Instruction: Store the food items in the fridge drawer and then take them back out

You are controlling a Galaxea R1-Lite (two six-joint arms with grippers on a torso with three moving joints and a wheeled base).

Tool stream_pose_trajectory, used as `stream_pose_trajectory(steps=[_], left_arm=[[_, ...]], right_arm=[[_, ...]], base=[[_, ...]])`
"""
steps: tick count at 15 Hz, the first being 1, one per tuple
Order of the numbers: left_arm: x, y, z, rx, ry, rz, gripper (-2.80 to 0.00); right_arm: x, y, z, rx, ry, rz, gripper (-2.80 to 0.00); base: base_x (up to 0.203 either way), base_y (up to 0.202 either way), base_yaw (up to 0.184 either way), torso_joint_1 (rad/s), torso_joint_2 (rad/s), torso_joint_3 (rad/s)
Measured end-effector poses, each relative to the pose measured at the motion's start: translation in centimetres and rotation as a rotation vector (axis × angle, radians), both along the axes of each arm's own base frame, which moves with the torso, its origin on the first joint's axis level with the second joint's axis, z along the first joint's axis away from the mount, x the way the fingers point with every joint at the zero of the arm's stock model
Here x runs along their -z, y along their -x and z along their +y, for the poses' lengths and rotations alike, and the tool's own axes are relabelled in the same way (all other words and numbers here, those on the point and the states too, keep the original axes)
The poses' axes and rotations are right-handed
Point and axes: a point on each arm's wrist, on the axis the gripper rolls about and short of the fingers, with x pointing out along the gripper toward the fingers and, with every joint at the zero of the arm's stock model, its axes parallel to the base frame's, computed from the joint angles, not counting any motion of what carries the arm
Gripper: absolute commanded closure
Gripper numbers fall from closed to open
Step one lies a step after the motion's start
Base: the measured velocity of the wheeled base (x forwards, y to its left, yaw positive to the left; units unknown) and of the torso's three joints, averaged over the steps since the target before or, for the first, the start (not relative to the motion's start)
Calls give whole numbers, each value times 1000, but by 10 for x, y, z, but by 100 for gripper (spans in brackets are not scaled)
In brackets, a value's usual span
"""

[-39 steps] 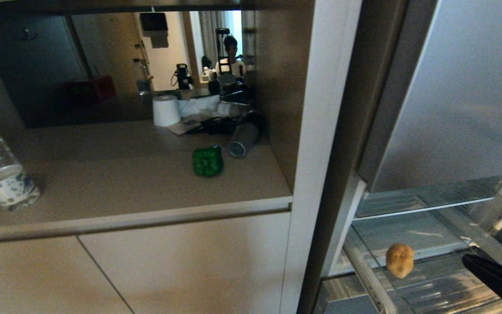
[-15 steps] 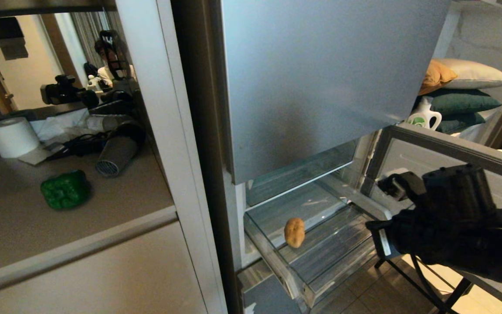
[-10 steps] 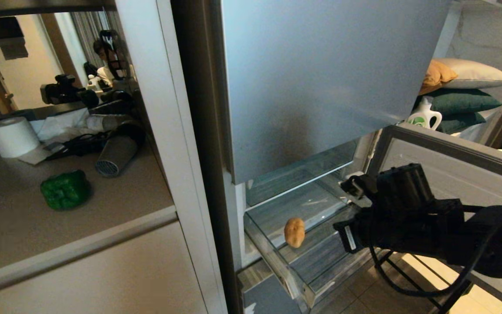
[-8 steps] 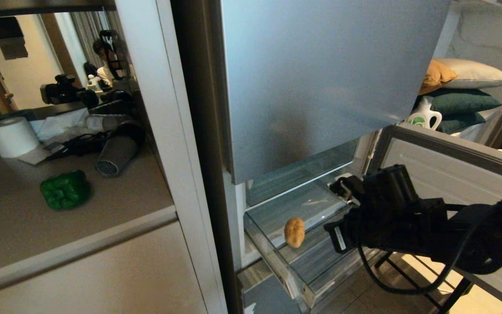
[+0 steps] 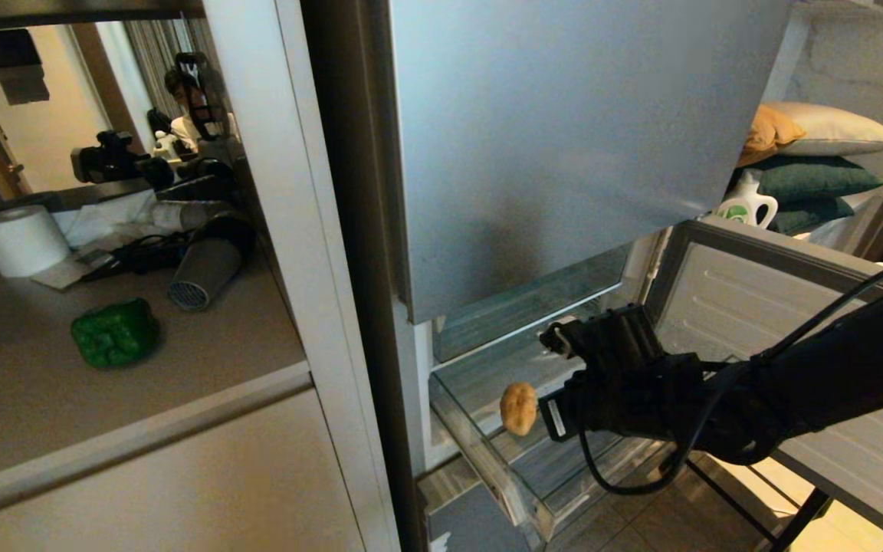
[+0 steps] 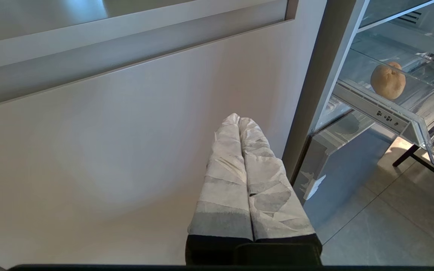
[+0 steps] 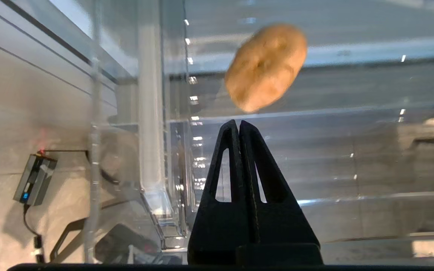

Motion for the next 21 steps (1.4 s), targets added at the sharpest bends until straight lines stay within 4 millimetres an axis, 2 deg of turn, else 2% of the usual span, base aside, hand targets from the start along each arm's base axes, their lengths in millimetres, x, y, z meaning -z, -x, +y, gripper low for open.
stream_pose_trajectory(steps=[7,11,17,18,21], left_arm=[[0,0,0,0,0,0,0],[0,0,0,0,0,0,0],[0,0,0,0,0,0,0],[0,0,0,0,0,0,0],[0,0,0,0,0,-1,0]], right_arm=[[15,-9,4,31,-13,39,0],[16,-24,8,45,-14,30,0],[31,-51,7,77,-3,60,0],[30,-54,7,79,-6,53,-280],[21,-65,10,82,-16,20,-280]], base=[[0,0,0,0,0,0],[0,0,0,0,0,0],[0,0,0,0,0,0],[0,0,0,0,0,0],[0,0,0,0,0,0]])
